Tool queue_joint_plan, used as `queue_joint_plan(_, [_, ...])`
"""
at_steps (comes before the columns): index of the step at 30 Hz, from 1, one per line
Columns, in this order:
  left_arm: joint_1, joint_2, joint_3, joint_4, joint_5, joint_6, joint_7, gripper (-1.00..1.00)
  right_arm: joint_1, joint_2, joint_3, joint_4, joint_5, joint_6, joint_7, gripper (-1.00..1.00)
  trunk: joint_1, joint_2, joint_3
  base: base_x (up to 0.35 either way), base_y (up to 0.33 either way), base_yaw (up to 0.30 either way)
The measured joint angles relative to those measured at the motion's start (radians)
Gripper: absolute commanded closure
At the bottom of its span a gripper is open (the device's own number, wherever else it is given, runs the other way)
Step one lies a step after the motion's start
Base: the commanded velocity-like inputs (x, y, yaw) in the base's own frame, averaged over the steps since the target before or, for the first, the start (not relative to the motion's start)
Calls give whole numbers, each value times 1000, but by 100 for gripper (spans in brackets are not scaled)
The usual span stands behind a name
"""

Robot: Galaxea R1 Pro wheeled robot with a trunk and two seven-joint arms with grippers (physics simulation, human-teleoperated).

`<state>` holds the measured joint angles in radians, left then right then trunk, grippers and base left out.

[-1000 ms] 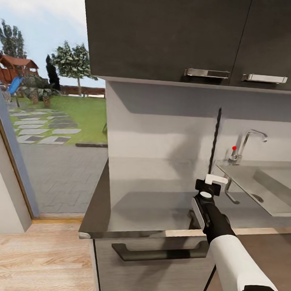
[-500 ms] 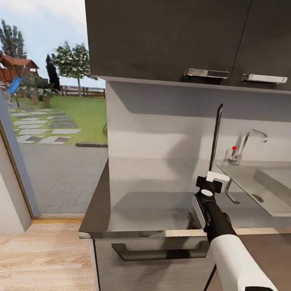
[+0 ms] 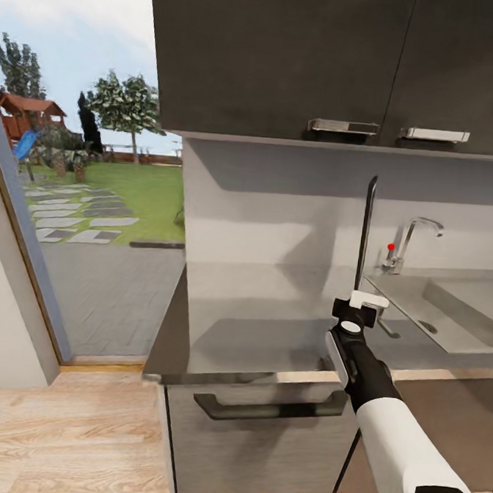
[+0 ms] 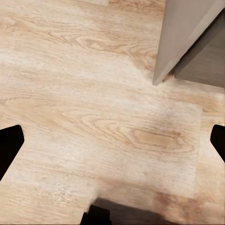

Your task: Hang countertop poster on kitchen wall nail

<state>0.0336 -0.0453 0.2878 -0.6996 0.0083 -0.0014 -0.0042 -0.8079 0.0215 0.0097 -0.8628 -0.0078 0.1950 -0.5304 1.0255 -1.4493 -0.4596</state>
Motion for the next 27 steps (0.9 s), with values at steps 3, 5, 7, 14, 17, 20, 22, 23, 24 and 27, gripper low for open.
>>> queue_joint_plan(3, [0,0,0,0,0,0,0,-100,0,0,0,0,0,3,0,100,0,0,0,-329,0,0])
queue_joint_plan(5, [0,0,0,0,0,0,0,-100,0,0,0,-1,0,3,0,100,0,0,0,-335,0,0])
queue_joint_plan(7, [0,0,0,0,0,0,0,-100,1,1,1,-1,0,3,0,100,0,0,0,-336,0,0])
queue_joint_plan(14, [0,0,0,0,0,0,0,-100,2,1,0,-1,0,1,0,100,0,0,0,-338,0,0])
queue_joint_plan(17, [0,0,0,0,0,0,0,-100,3,1,1,-1,0,-2,1,100,0,0,0,-338,0,0])
queue_joint_plan(20, [0,0,0,0,0,0,0,-100,3,1,1,-1,0,-3,2,100,0,0,0,-338,0,0])
queue_joint_plan(22, [0,0,0,0,0,0,0,-100,3,1,1,-1,0,-3,2,100,0,0,0,-338,0,0])
queue_joint_plan(23, [0,0,0,0,0,0,0,-100,3,1,1,-1,0,-3,2,100,0,0,0,-338,0,0])
queue_joint_plan(24, [0,0,0,0,0,0,0,-100,3,1,1,-1,0,-3,2,100,0,0,0,-338,0,0])
queue_joint_plan(27, [0,0,0,0,0,0,0,-100,3,1,1,-1,0,-3,2,100,0,0,0,-338,0,0])
